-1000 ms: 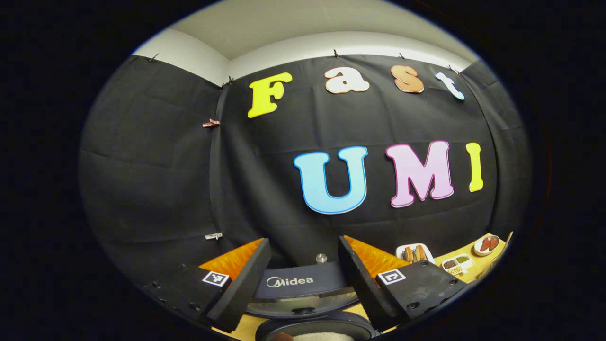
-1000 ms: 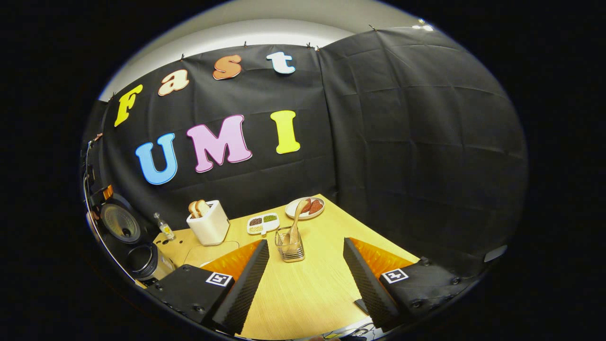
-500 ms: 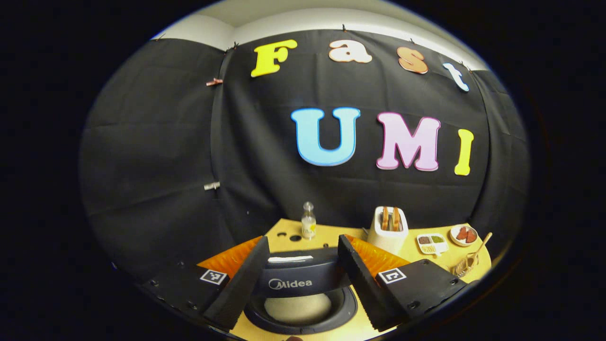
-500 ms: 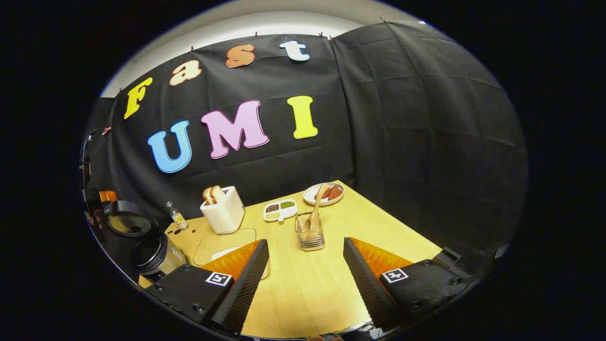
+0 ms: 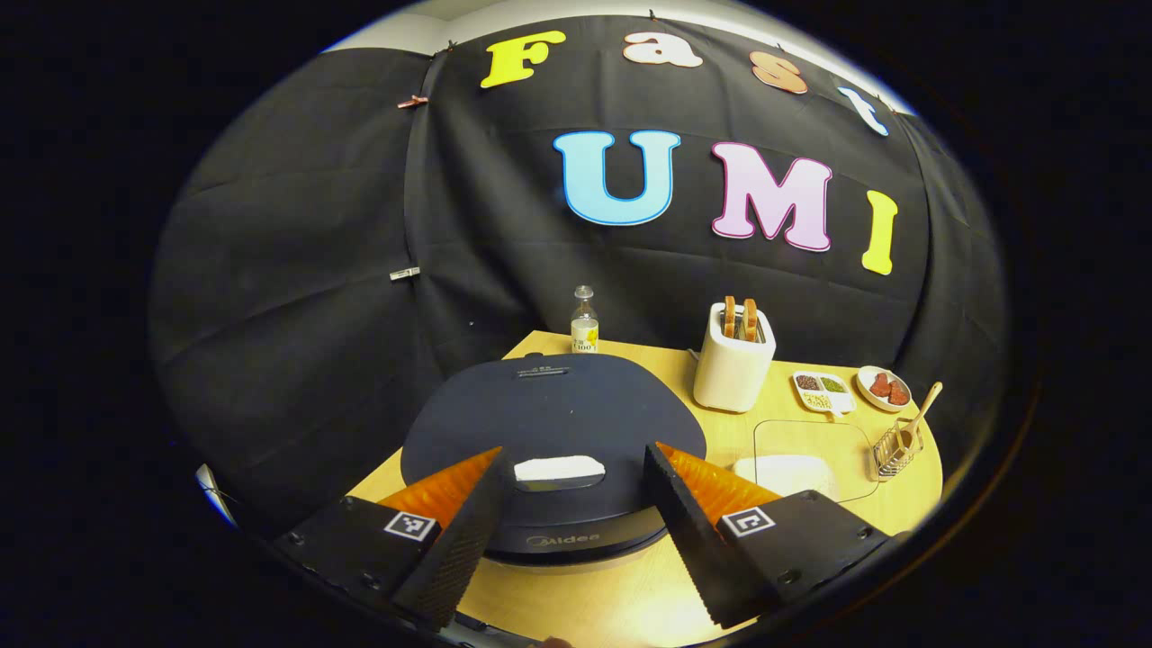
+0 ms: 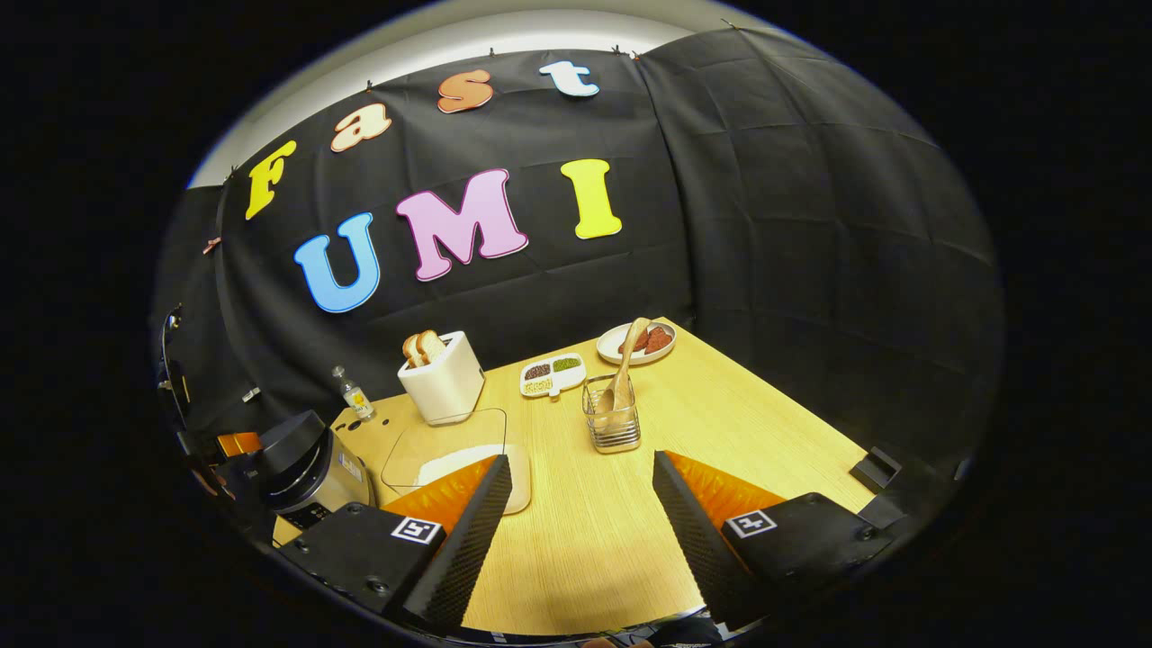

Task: Close the left gripper, press the button to open the rice cooker; take a wooden spoon from the chopstick holder with the right hand, scoop a spoonful of rice and pour it into the rice cooker, then put the wooden spoon back into the chopstick holder.

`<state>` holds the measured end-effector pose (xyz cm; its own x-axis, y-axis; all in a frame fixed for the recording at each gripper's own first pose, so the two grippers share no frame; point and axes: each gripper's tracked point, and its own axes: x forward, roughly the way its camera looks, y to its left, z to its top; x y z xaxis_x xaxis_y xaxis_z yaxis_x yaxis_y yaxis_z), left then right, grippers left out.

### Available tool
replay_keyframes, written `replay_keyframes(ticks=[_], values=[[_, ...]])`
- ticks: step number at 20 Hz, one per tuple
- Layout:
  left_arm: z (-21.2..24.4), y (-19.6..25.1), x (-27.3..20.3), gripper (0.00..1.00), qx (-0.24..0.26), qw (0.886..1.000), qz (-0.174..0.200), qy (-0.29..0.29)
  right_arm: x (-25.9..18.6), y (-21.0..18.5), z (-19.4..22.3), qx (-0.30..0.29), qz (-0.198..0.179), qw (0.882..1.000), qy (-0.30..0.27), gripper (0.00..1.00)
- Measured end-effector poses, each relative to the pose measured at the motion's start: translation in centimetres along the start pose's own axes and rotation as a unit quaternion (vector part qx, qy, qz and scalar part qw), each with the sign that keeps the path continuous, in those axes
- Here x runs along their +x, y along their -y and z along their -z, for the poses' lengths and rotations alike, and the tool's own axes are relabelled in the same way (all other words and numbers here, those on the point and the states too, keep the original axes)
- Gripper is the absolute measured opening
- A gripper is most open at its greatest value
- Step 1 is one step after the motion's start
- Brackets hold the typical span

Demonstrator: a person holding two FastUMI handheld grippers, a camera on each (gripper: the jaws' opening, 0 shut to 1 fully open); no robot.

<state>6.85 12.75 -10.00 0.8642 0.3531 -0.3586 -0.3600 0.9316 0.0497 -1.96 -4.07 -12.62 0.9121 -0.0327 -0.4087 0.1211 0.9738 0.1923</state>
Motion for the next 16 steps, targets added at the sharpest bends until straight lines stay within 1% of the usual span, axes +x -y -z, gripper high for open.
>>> replay_keyframes(ticks=[2, 7, 8, 10, 14, 15, 16], values=[[0.8, -0.1, 0.3, 1.0, 0.004, 1.0, -0.003, -0.001, 0.1, -0.3, 0.3, -0.006, -0.002, 1.0, -0.004, 0.98], [3.1, -0.4, 1.0, 1.0, -0.003, 1.0, -0.015, -0.017, -0.1, -1.1, 1.2, -0.018, -0.008, 1.0, -0.016, 0.99], [2.9, -0.3, 1.2, 1.0, 0.0, 1.0, -0.016, -0.005, -0.1, -1.2, 1.3, -0.022, -0.008, 1.0, -0.016, 0.98], [2.9, -0.4, 1.0, 1.0, 0.001, 1.0, -0.014, -0.008, 0.1, -1.5, 1.5, -0.025, -0.011, 0.999, -0.02, 0.98], [3.0, -0.4, 1.0, 1.0, 0.011, 1.0, -0.011, 0.01, 0.1, -2.0, 2.1, -0.034, -0.014, 0.999, -0.025, 0.98], [3.1, -0.4, 1.1, 1.0, 0.007, 1.0, -0.011, 0.008, 0.0, -2.1, 2.2, -0.038, -0.015, 0.999, -0.024, 0.99], [4.0, -0.4, 1.4, 1.0, 0.001, 1.0, -0.009, -0.007, 0.1, -2.3, 2.1, -0.039, -0.017, 0.999, -0.023, 0.99]])
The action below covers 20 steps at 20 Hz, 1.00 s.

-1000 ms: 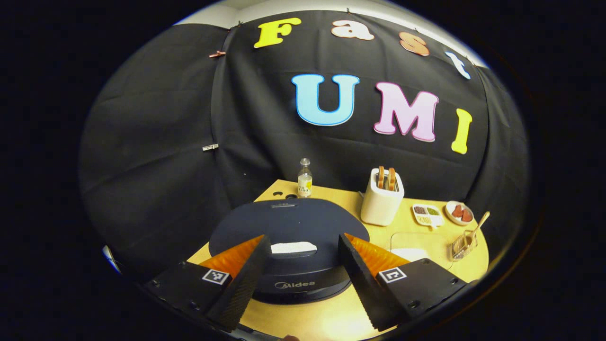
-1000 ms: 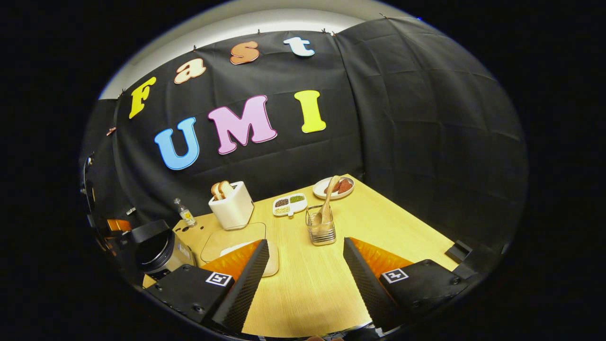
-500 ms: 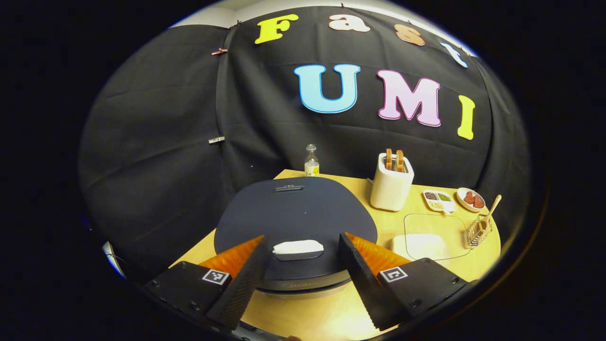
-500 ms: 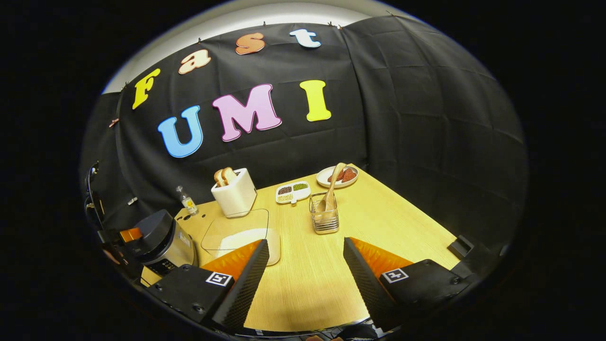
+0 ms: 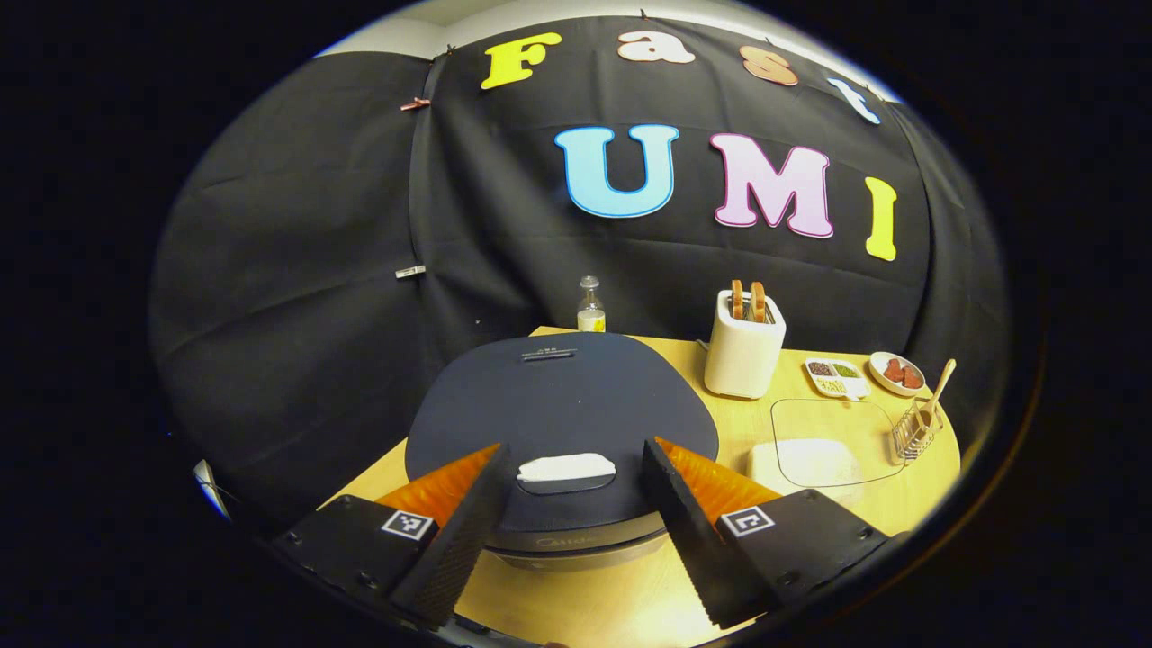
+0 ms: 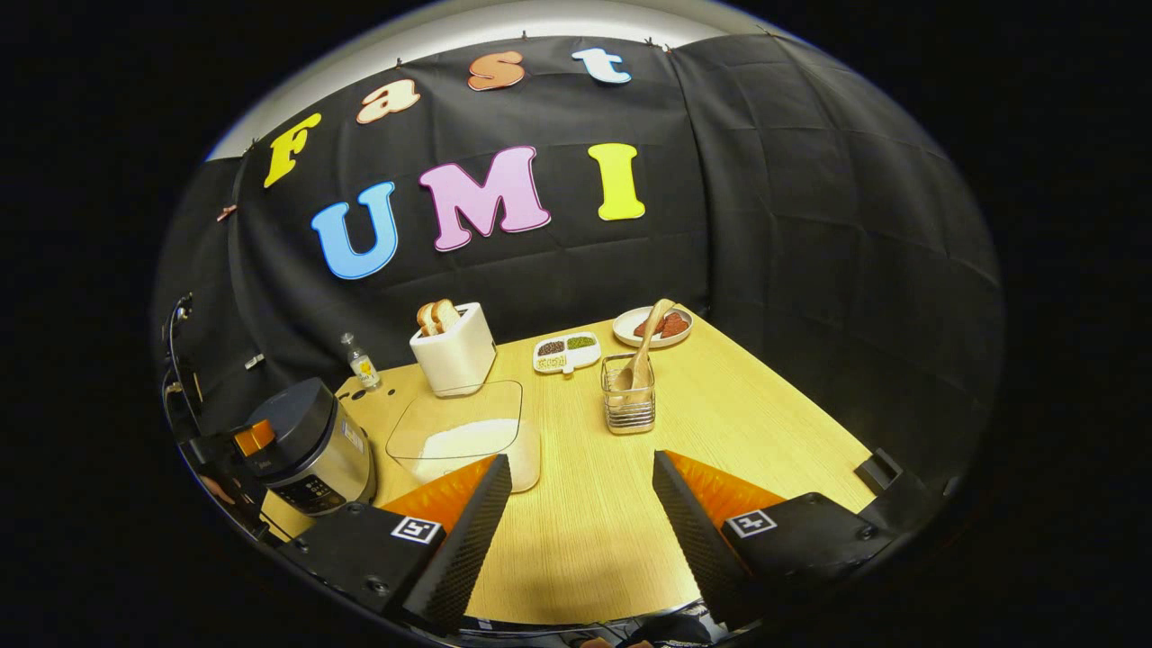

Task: Close the left gripper, press the button to open the rice cooker; take a wooden spoon from the chopstick holder with the right hand, scoop a spoonful of rice and pour it into the rice cooker, then put the wooden spoon back into the chopstick holder.

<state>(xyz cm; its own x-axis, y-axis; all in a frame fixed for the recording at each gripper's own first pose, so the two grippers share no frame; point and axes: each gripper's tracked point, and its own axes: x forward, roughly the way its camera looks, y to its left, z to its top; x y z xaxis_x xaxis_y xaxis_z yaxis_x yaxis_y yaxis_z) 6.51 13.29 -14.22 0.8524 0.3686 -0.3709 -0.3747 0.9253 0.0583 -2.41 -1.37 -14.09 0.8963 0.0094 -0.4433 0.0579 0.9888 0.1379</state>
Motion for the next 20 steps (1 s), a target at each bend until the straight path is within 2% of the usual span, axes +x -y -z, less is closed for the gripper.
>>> replay_keyframes(ticks=[3, 6, 9, 12, 14, 16, 20], values=[[-0.4, 0.5, 0.1, 1.0, 0.017, 1.0, 0.007, 0.006, 0.1, -0.5, -0.3, -0.001, -0.005, 1.0, 0.007, 0.99], [-1.1, 0.3, 0.2, 1.0, 0.01, 1.0, 0.02, 0.017, 0.1, -0.7, -1.0, -0.01, -0.005, 1.0, 0.018, 0.99], [-2.6, 0.5, -0.8, 0.99, 0.009, 0.998, 0.041, 0.043, 0.1, -0.6, -3.3, -0.017, -0.005, 0.999, 0.046, 0.99], [-4.9, 0.7, -2.9, 0.98, 0.025, 0.994, 0.057, 0.086, -0.6, -1.2, -5.8, -0.064, -0.02, 0.995, 0.076, 0.98], [-6.7, 1.4, -4.7, 0.97, 0.015, 0.991, 0.079, 0.108, -1.8, -1.1, -8.0, -0.108, -0.022, 0.988, 0.106, 0.98], [-8.3, 2.6, -6.6, 0.97, 0.008, 0.986, 0.107, 0.129, -3.2, -1.7, -9.4, -0.116, -0.031, 0.985, 0.125, 0.98], [-10.6, 5.2, -9.9, 0.97, 0.048, 0.974, 0.153, 0.161, -4.8, -2.3, -10.7, -0.115, -0.028, 0.982, 0.146, 0.98]])
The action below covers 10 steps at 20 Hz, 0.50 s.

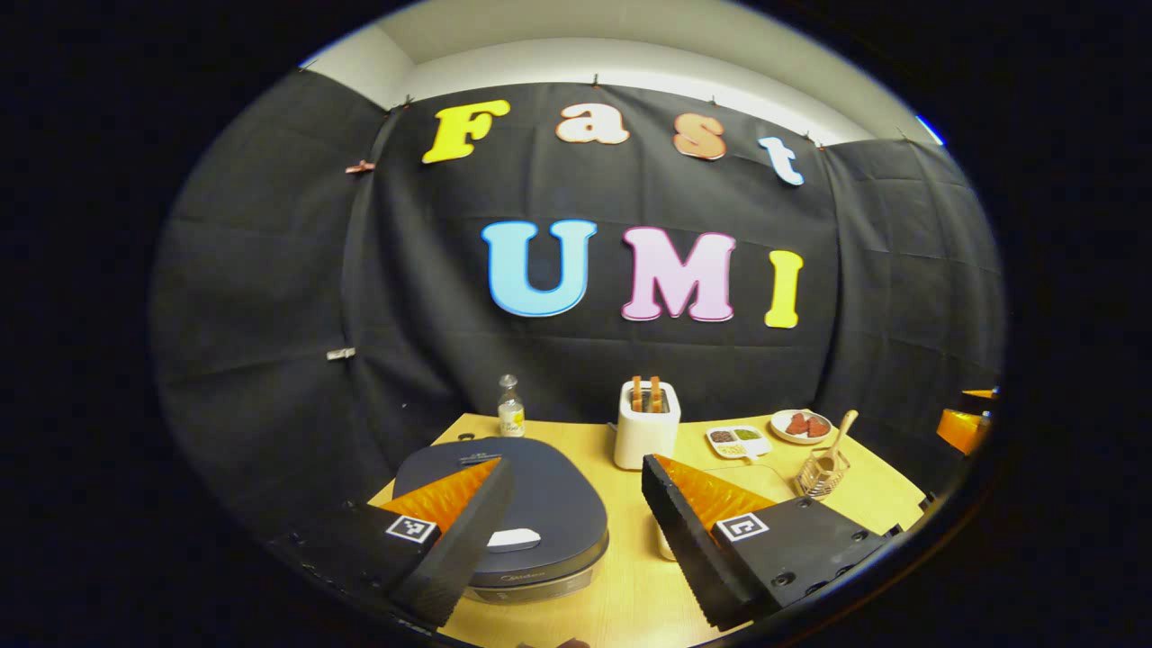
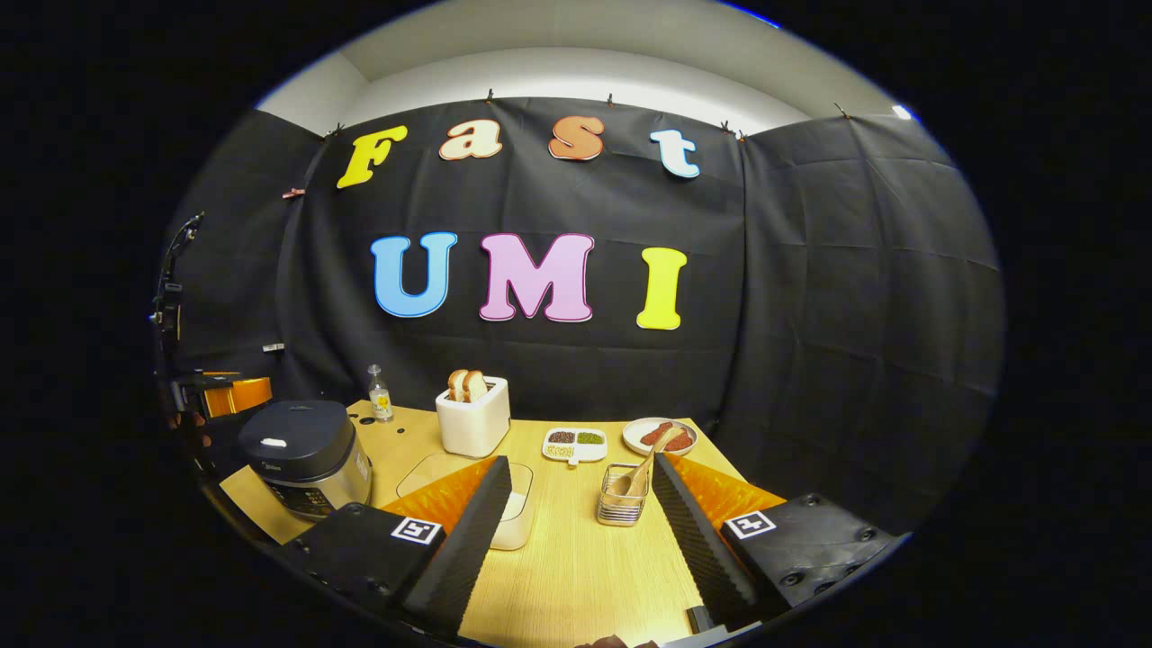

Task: Close the left gripper, press the button to open the rice cooker; take a wooden spoon from the chopstick holder with the right hand, scoop a spoonful of rice and pour it into the rice cooker, then put the wooden spoon back into the chopstick holder.

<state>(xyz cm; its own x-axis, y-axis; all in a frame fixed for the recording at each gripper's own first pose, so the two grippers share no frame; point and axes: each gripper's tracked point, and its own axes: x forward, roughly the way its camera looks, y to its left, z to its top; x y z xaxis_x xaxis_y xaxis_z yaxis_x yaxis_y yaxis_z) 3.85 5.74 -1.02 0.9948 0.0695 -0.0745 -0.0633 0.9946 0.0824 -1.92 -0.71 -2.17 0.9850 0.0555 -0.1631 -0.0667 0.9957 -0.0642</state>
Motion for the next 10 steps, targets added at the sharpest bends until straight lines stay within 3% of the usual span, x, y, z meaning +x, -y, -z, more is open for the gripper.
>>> replay_keyframes(ticks=[3, 10], values=[[-1.8, 2.2, -1.8, 0.97, 0.008, 0.999, 0.028, 0.021, -1.0, -0.5, -0.2, 0.007, 0.008, 1.0, 0.005, 0.98], [0.6, 6.1, -3.1, 0.97, -0.055, 0.997, 0.059, -0.016, -1.3, 1.4, 1.5, 0.036, 0.065, 0.997, -0.009, 0.98]])
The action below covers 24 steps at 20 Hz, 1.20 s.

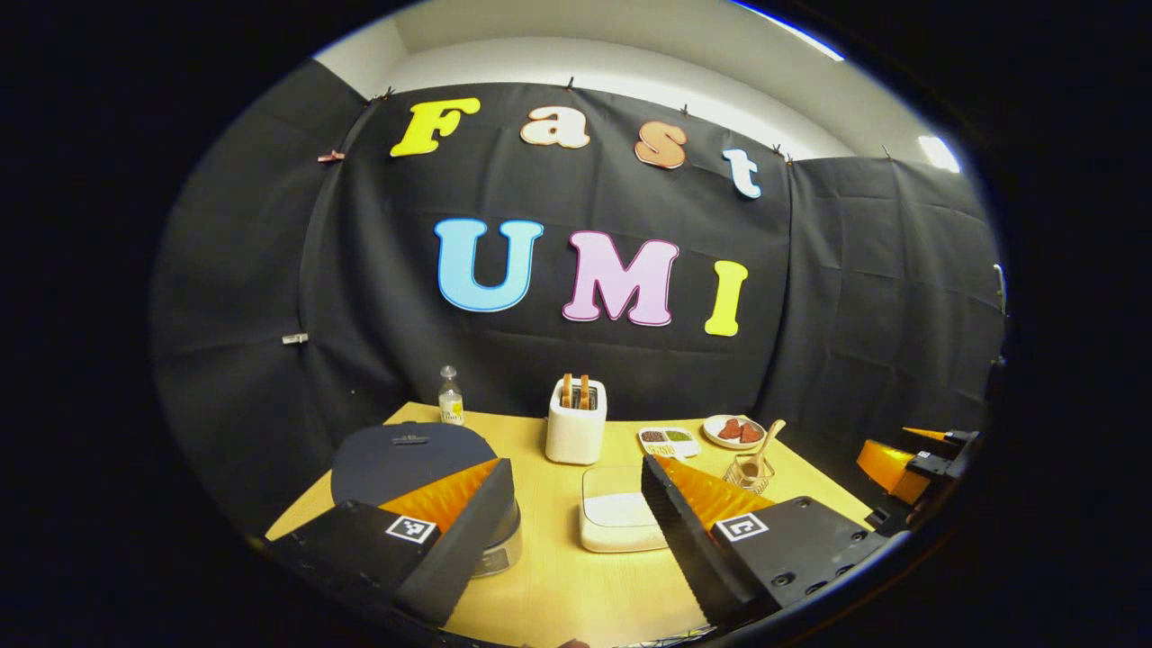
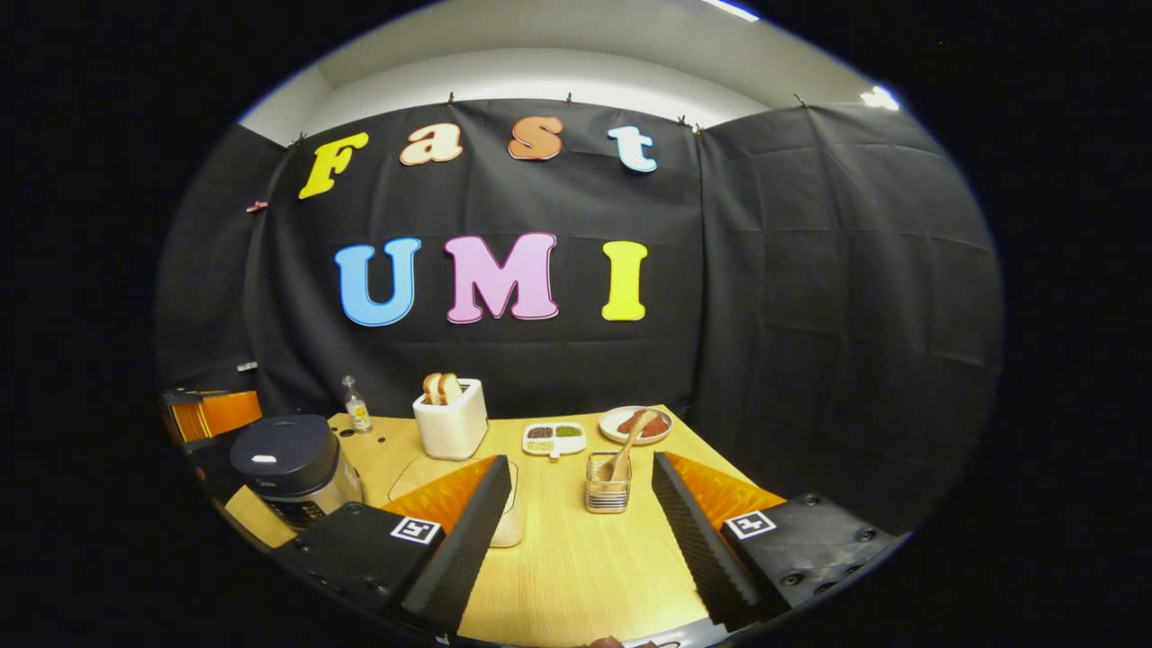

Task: Close the left gripper, press the button to open the rice cooker; take a wooden spoon from the chopstick holder with the right hand, scoop a spoonful of rice and pour it into the rice cooker, then put the wooden spoon back into the chopstick holder.

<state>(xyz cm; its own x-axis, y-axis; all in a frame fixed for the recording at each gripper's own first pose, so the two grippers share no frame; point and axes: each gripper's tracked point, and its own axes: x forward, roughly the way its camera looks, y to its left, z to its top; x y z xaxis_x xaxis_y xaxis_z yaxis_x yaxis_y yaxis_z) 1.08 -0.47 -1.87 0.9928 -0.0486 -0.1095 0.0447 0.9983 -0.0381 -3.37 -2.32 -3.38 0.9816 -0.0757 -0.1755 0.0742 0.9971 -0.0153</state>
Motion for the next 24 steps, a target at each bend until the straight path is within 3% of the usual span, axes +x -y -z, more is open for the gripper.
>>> replay_keyframes(ticks=[4, 8, 12, 17, 22, 24], values=[[-0.1, -0.6, 0.1, 0.96, -0.004, 1.0, -0.005, 0.001, -0.6, -0.9, 0.7, 0.015, -0.015, 1.0, -0.011, 0.98], [-0.1, -0.6, -0.2, 0.95, -0.004, 1.0, -0.003, 0.007, -1.1, -3.2, 0.6, -0.016, -0.056, 0.998, -0.008, 0.98], [0.5, 0.0, -0.7, 0.95, -0.005, 1.0, 0.003, 0.005, -1.2, -4.0, 1.0, -0.028, -0.074, 0.997, -0.01, 0.98], [1.2, -1.0, -1.1, 0.95, 0.025, 1.0, 0.004, 0.007, -0.8, -3.3, 1.1, -0.022, -0.065, 0.998, -0.01, 0.99], [2.3, -1.8, -0.8, 0.95, 0.005, 1.0, -0.019, -0.007, 0.8, -1.9, 0.9, -0.018, -0.047, 0.999, -0.01, 0.99], [3.1, -1.4, -0.5, 0.95, 0.012, 1.0, -0.012, -0.023, 1.8, -1.3, 0.3, -0.011, -0.034, 0.999, -0.004, 0.99]])
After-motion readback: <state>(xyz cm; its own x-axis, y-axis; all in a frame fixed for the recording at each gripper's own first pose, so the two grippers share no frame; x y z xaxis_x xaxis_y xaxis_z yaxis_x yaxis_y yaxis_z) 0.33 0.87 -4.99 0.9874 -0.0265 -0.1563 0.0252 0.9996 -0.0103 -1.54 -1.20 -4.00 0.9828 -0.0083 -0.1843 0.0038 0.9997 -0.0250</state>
